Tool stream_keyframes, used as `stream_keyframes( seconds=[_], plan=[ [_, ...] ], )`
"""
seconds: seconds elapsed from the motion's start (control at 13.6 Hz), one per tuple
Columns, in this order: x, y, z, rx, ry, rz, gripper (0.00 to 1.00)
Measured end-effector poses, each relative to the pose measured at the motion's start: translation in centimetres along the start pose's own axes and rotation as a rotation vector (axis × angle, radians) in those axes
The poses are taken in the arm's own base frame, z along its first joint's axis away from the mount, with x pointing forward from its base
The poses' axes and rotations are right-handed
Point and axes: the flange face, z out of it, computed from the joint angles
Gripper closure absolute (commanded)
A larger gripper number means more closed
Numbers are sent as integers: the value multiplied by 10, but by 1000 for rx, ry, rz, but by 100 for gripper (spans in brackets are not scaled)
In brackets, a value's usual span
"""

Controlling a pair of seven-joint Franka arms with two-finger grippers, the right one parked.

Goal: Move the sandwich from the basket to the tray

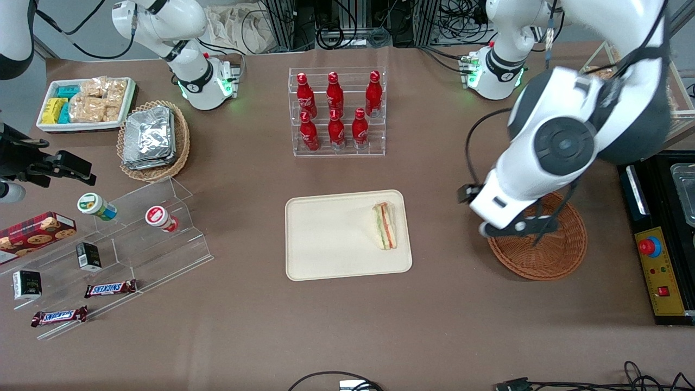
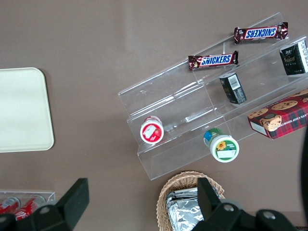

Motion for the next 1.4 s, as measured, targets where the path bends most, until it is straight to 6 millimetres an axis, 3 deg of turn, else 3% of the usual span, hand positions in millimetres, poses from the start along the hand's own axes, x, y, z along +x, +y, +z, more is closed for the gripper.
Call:
stream_keyframes(
  seconds=[0.29, 0.44, 0.59, 0.73, 1.4],
  plan=[
    [-17, -99, -46, 4, 13, -18, 0],
    [-25, -150, -56, 2, -8, -24, 0],
    [-27, -188, -56, -7, -19, -29, 0],
    [-25, -200, -51, -10, -33, -23, 0],
    [-38, -180, -37, -13, -51, 7, 0]
  ],
)
